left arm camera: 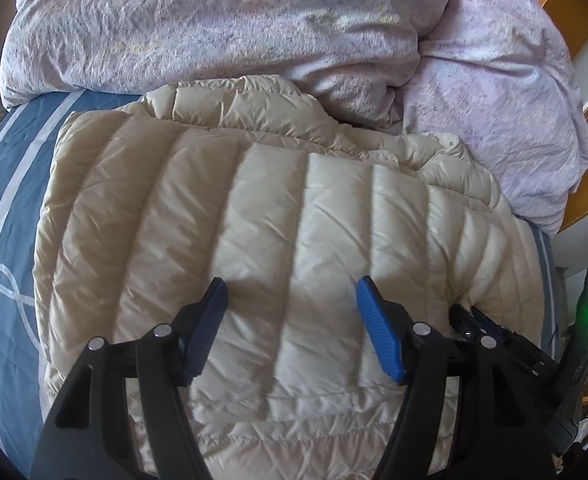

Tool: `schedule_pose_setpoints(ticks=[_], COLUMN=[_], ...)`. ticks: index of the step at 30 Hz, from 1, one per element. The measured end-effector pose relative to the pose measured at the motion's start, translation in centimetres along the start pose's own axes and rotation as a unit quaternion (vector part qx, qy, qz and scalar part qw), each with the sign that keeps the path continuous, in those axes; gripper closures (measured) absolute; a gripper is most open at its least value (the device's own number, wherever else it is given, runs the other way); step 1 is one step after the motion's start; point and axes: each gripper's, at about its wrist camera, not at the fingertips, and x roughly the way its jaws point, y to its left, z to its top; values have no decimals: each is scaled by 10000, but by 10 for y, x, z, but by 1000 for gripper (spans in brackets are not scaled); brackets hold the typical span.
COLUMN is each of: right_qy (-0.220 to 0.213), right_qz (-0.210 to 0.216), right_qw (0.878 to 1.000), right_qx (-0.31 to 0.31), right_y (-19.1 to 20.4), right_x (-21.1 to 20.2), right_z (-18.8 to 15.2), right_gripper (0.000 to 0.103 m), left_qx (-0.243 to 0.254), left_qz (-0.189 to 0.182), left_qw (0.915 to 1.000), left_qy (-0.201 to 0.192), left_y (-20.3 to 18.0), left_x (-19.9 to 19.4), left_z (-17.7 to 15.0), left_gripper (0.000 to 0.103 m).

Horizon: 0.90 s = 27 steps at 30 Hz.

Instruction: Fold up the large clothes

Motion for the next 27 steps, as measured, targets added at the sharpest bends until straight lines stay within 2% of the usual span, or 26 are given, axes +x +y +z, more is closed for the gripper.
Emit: schedule_pose_setpoints(ticks=[4, 14, 20, 23, 25, 27], right_qy=[7, -118, 102, 436, 496, 429], right_qz=[43, 59, 293, 609, 702, 698], right_qw=[9997, 9997, 9994, 9968, 9959, 9964], right_qx=[234, 227, 183, 266, 274, 198], right_y=[-8, -10, -14, -23, -28, -36], right_x=[4, 1, 1, -6, -17, -36], right_z=[0, -4, 3, 8, 8, 6], right_gripper=[78, 77, 73, 59, 41, 35], left_qx=[79, 462, 599, 578, 572, 562], left_qz=[153, 744, 900, 899, 825, 753], left_qw=[9998, 9961, 9940, 9942, 9949, 9956], left_qy=[22, 100, 164, 138, 94, 4], left_y=[3, -2, -6, -5, 1, 15], left_x=[7, 31, 31, 19, 5, -16], left_z=[0, -4, -3, -5, -8, -15], left_gripper=[36, 34, 34, 34, 34, 30])
